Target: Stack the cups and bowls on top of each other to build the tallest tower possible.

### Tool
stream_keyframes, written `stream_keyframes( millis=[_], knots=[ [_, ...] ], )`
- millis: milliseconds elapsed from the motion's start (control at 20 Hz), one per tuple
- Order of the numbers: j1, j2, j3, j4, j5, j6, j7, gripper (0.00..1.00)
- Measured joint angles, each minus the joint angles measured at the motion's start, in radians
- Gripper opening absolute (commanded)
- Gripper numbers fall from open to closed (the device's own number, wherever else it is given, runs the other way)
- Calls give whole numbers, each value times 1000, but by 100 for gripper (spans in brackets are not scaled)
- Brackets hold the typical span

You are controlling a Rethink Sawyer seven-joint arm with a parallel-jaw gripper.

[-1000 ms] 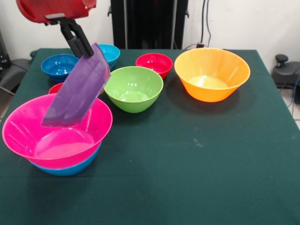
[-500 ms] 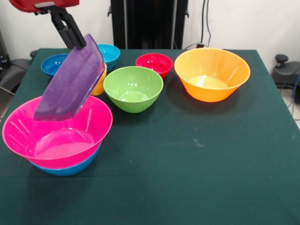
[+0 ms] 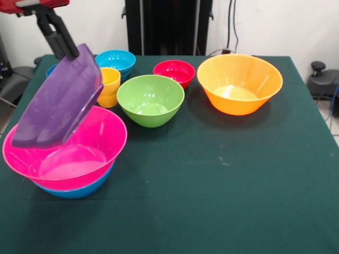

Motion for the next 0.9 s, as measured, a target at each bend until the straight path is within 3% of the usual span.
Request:
stream_keyframes(
  millis=[50,600,900],
  knots=[
    [1,10,3,-27,-16,0,-23,100],
    [1,10,4,-41,-19,0,-49,100],
    [-1,-21,3,9,-19,-14,-49,100]
  ],
)
